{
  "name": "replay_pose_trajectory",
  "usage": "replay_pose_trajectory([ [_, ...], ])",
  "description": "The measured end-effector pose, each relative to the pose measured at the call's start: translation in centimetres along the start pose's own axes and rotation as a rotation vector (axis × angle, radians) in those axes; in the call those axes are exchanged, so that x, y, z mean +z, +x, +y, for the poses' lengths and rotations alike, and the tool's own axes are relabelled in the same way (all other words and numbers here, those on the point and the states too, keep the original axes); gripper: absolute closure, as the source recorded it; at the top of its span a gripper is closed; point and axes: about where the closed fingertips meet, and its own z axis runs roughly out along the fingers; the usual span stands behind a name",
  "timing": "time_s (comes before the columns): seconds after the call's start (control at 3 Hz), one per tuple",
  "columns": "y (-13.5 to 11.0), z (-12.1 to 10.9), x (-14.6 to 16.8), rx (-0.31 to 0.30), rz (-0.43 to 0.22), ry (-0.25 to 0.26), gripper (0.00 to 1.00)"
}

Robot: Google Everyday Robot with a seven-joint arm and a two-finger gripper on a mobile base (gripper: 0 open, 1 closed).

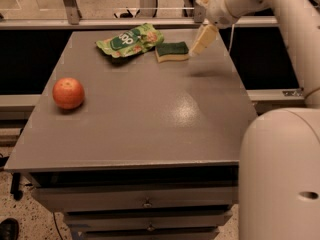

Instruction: Move sponge near green rice chip bag

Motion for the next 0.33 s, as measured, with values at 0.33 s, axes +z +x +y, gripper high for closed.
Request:
replay_pose_trajectory([
  [0.33,2.63,1.53,-6.28,0.091,-0.09,0.027,0.0],
])
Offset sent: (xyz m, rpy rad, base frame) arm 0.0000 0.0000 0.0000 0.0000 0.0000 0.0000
